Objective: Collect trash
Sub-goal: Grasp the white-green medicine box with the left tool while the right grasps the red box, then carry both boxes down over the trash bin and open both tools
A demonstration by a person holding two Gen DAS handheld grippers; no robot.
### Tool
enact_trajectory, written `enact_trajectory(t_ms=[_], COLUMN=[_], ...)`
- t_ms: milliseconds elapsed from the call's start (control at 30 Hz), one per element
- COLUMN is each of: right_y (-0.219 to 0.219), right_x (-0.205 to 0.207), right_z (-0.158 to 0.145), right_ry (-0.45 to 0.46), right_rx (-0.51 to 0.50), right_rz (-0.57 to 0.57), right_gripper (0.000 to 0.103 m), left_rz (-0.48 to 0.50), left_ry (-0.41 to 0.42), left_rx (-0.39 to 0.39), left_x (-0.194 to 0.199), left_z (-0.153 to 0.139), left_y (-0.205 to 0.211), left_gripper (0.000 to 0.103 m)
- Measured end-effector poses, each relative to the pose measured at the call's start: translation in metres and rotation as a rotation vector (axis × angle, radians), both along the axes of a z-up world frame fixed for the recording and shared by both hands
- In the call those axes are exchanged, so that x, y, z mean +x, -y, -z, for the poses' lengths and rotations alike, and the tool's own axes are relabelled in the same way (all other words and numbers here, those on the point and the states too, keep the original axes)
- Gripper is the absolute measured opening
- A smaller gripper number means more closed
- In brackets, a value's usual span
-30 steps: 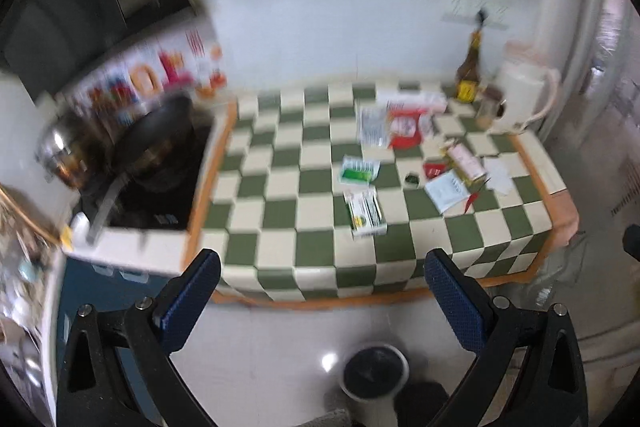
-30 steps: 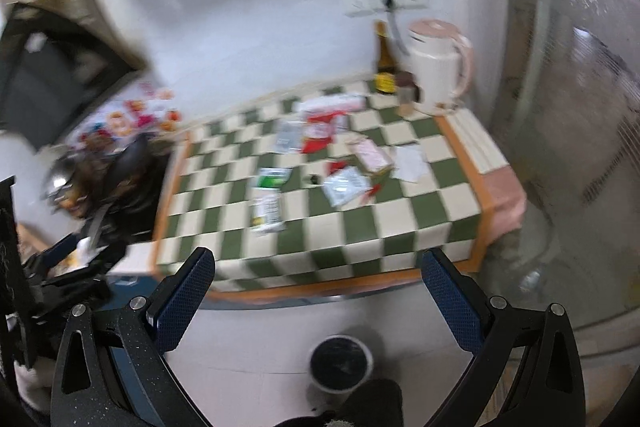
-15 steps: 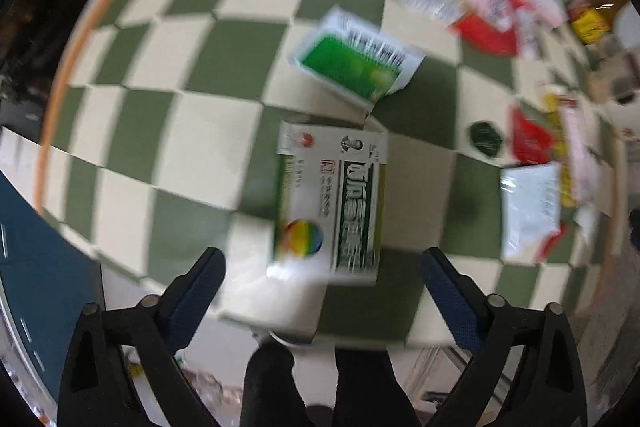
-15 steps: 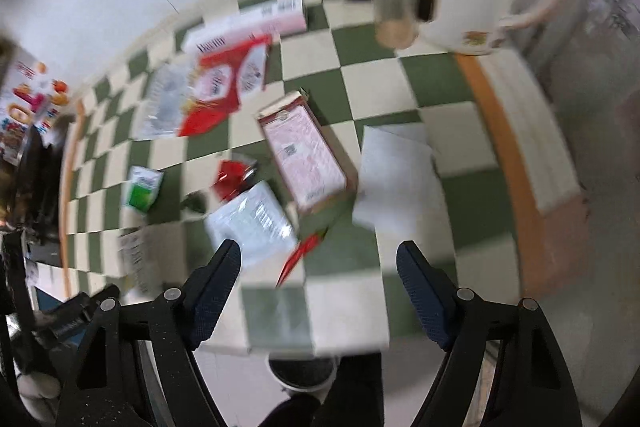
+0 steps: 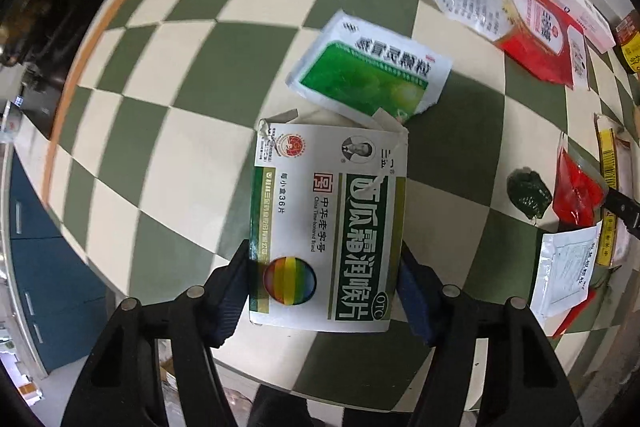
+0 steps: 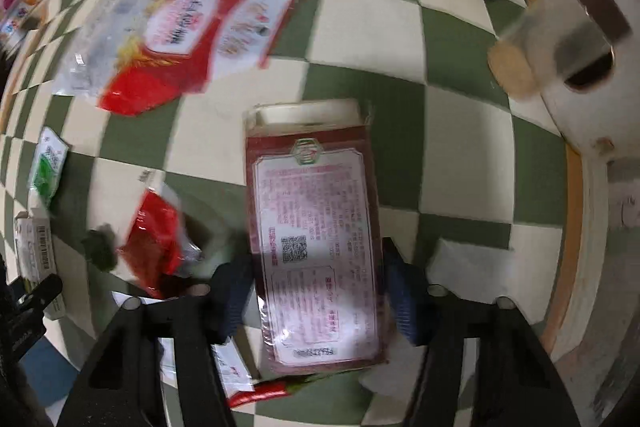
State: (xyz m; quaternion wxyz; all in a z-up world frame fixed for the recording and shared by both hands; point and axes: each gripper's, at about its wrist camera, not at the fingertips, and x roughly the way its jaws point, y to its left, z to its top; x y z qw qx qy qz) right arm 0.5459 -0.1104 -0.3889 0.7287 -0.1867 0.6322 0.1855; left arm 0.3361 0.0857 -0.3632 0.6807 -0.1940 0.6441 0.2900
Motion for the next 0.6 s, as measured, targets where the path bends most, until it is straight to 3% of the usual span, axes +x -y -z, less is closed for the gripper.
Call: enact_trajectory(t_ms=[167,233,367,600], right_y=[-0.001,0.001,0.014,0.050], right_x=[-0.008,-0.020,-0.056,-0.191], right_z=[-0.023,-0.039,-0.088,-0.151], right_ry=[0.094,0.131,0.195,0.254], right_rx=[0.011,0.034,0.122,0.273], right_rz=[0.037,0.051,0.091,0.177], right_gripper=[0.060,0.060,0.060,0.060], left_rz=[0.038,0.059,0.108,0.231], left_ry=[0.069,0.124,0.225,0.383], left_rx=[0.099,0.127,0.176,0.214], left_x=[-0.016,-0.028,-0.039,-0.121], left_z=[-0.053,-0.082,-0.109,-0.149], left_y=[0.018,0.028,0.046,0.061], left_gripper=[0.064,0.064,0.064,0.064])
